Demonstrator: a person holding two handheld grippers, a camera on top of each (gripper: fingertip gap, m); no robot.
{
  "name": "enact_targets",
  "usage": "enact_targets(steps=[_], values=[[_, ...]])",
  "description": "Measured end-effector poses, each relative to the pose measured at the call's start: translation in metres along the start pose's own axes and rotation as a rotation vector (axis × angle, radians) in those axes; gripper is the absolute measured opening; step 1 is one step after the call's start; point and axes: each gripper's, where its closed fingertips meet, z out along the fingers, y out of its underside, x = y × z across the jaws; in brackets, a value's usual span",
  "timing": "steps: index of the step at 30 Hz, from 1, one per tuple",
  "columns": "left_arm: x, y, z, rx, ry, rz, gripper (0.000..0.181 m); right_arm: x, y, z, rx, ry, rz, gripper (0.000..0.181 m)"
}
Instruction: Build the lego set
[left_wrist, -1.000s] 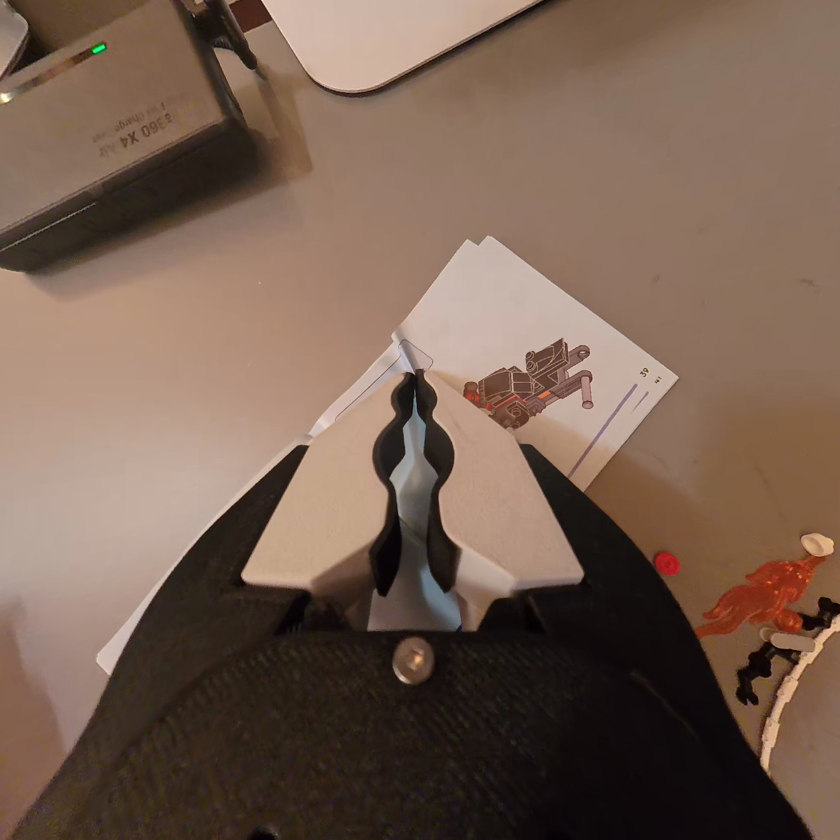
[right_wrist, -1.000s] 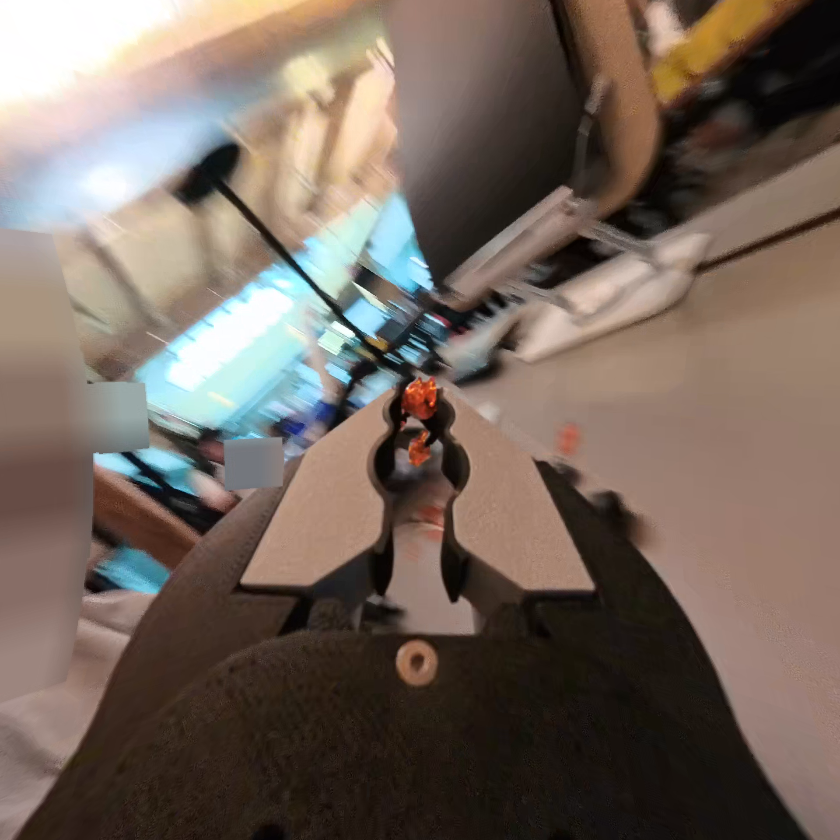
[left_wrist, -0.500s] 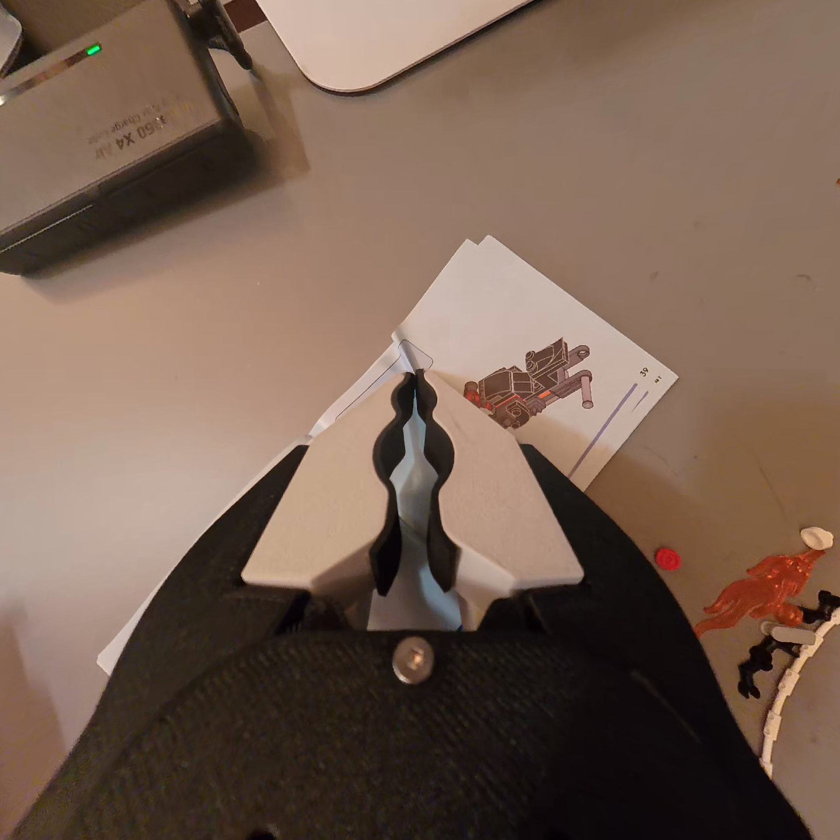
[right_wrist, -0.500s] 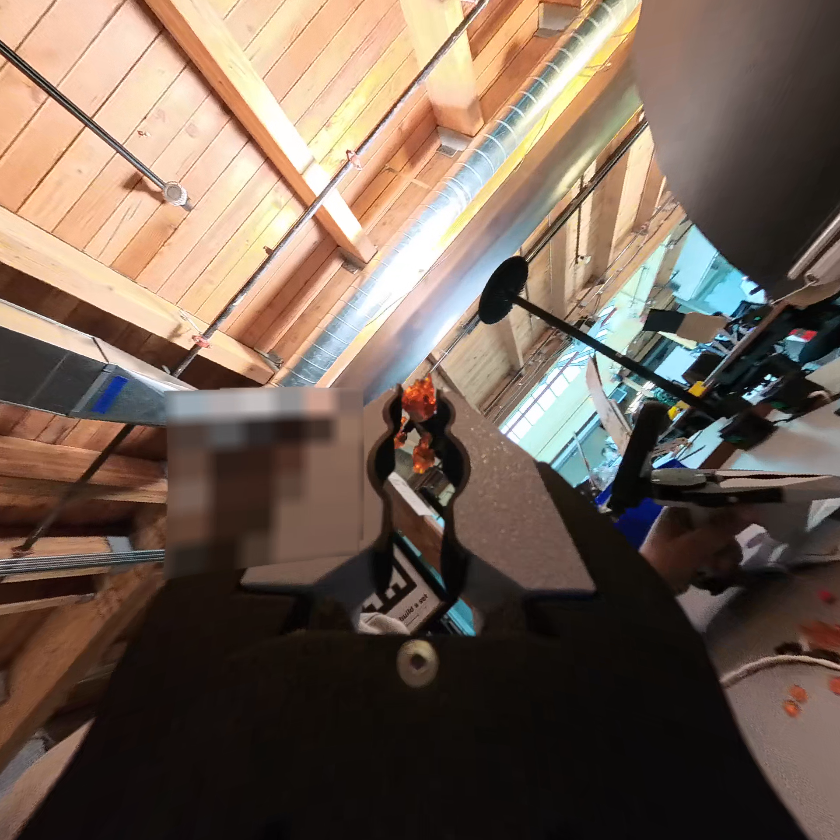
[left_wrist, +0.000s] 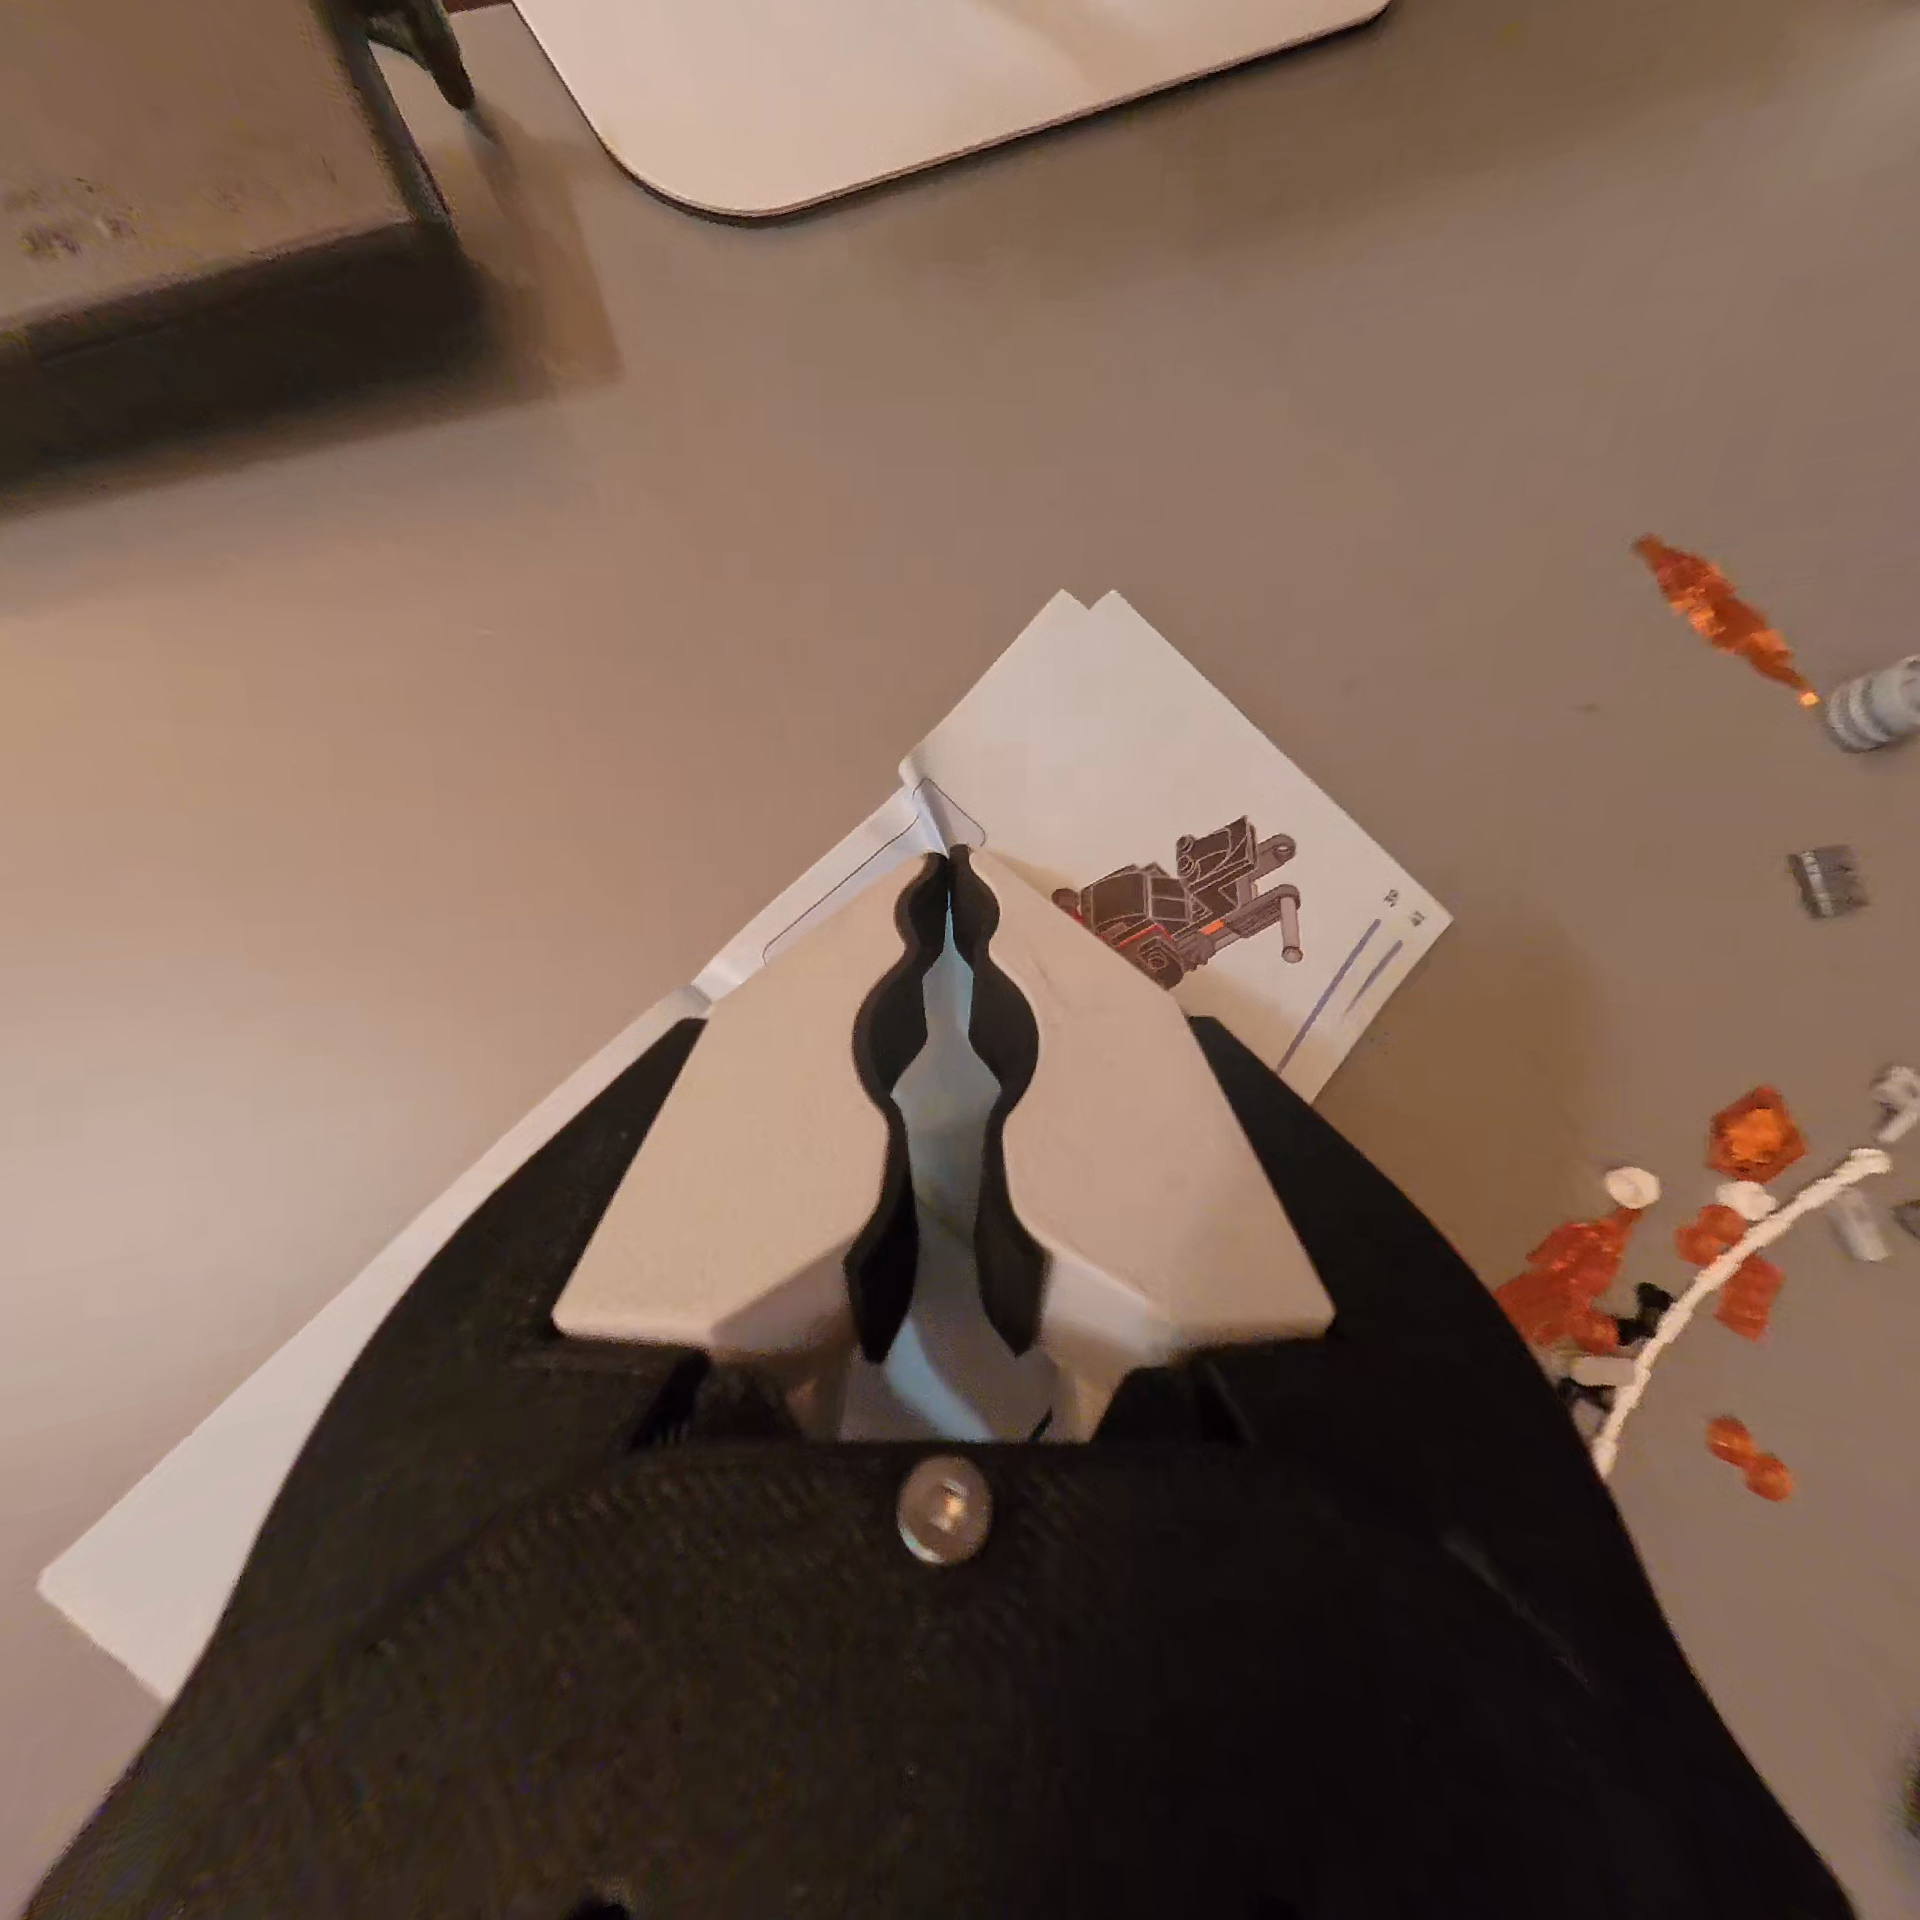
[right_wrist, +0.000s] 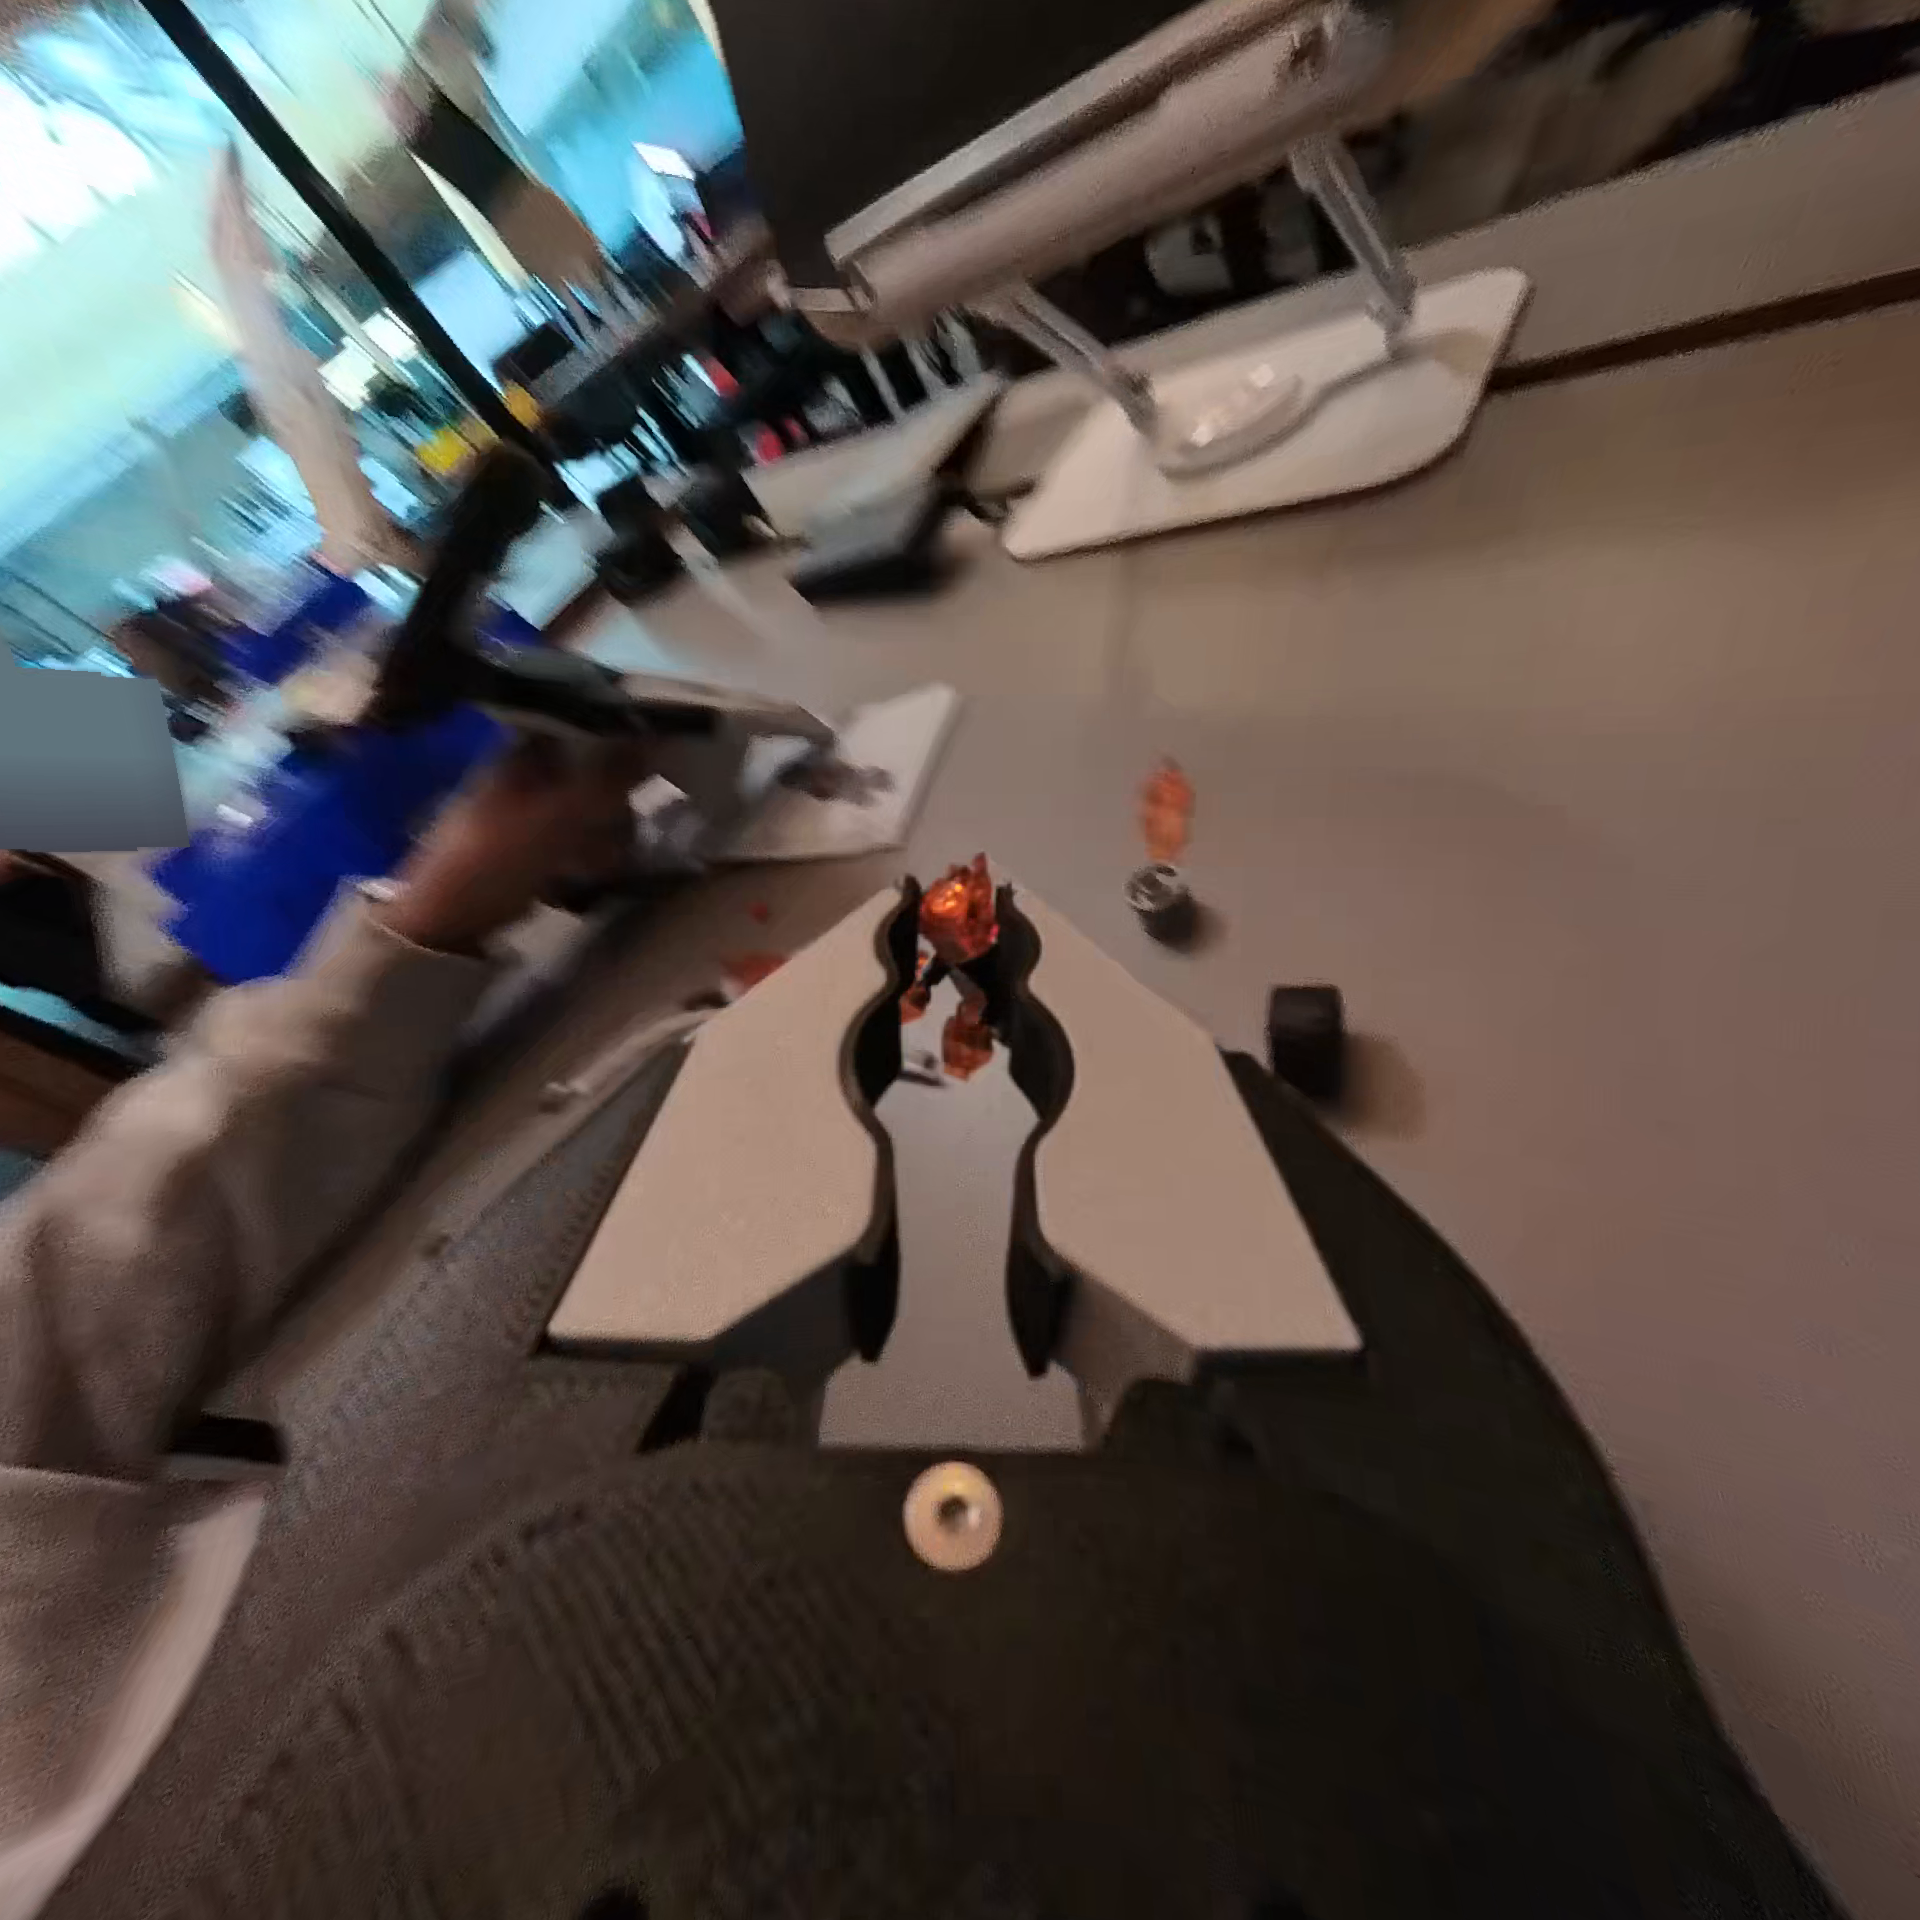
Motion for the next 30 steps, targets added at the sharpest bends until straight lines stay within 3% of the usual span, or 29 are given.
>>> enact_targets(steps=[6,12,23,30], values=[[0.004,-0.005,-0.003,0.036,0.080,-0.060,0.003,0.039,0.039,0.016,-0.194,0.231,-0.188,0.011],[0.006,-0.009,-0.005,0.060,0.129,-0.089,0.003,0.047,0.049,0.017,-0.240,0.251,-0.197,0.012],[0.004,-0.017,-0.012,0.109,0.240,-0.193,0.002,0.047,0.048,0.015,-0.228,0.227,-0.184,0.021],[0.004,-0.023,-0.019,0.149,0.340,-0.269,0.002,0.041,0.022,0.007,-0.125,0.302,-0.311,0.033]])
